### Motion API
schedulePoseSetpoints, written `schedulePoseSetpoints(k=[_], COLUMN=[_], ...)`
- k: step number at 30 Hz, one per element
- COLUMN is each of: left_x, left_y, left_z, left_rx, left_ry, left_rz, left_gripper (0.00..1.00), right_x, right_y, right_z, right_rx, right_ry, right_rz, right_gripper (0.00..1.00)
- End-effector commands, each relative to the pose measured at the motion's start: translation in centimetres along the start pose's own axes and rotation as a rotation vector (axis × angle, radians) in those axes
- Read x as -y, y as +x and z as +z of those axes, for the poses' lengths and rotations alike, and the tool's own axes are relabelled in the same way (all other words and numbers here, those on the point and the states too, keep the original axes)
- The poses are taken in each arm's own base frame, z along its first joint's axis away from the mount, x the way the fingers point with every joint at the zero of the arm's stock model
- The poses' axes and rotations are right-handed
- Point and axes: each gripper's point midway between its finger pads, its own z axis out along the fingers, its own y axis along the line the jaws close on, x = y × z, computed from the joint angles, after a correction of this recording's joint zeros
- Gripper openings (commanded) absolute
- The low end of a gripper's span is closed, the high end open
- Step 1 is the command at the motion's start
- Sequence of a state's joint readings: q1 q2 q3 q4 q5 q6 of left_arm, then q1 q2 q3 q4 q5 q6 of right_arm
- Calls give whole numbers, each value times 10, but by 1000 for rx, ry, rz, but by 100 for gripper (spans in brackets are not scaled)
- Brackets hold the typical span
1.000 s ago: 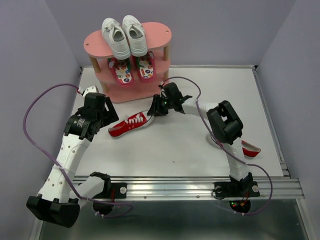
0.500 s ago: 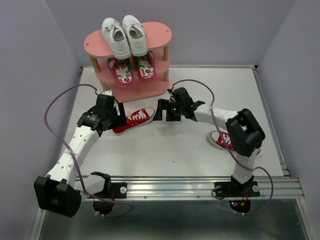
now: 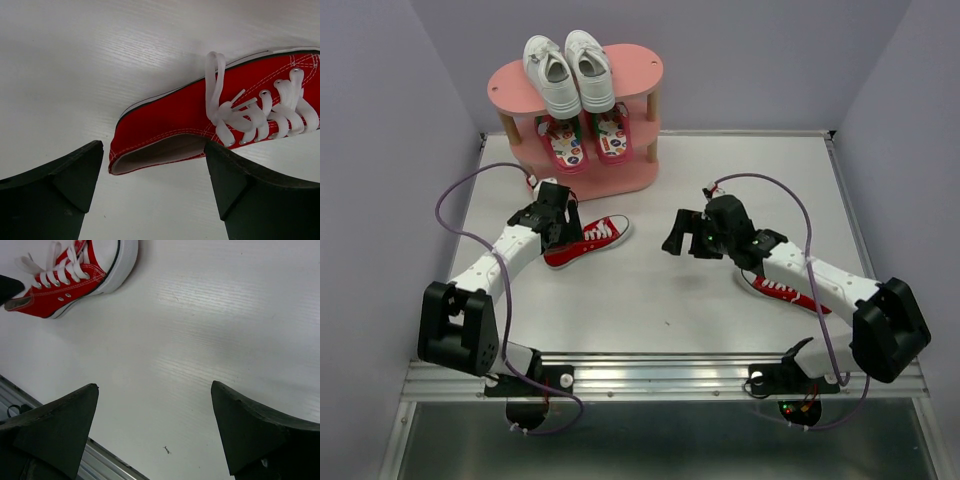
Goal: Place and organize the shoes onto the shoe shelf
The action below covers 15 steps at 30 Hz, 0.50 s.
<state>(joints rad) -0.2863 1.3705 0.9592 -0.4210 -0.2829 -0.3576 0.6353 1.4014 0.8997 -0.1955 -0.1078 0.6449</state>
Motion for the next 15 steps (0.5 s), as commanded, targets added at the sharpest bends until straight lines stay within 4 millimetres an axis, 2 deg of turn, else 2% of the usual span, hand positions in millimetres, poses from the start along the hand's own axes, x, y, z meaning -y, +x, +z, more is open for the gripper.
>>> schedulePoseSetpoints(k=[1, 5, 7, 8, 12, 15], left_x=[11, 29, 39, 52, 94, 97], left_y=[3, 41, 61, 69, 79, 83], left_z=[13, 14, 4, -11, -54, -63], left_rx=[5, -102, -159, -153, -191, -219], left_ry=[46, 141, 197, 238, 395, 392], left_rz=[0, 13, 4, 34, 46, 48], left_gripper=[94, 91, 90, 89, 88, 88], right_x=[1, 0, -3, -4, -5, -6], right_y=[-25, -35, -40, -42, -45, -47], right_z=[-24, -31, -33, -34, -35, -33], right_rx=[112, 150, 161, 168, 175, 175], right_ry=[45, 60, 55, 56, 56, 56], right_rz=[-15, -19, -18, -17, -23, -21], right_gripper=[100, 100, 100, 100, 100, 100])
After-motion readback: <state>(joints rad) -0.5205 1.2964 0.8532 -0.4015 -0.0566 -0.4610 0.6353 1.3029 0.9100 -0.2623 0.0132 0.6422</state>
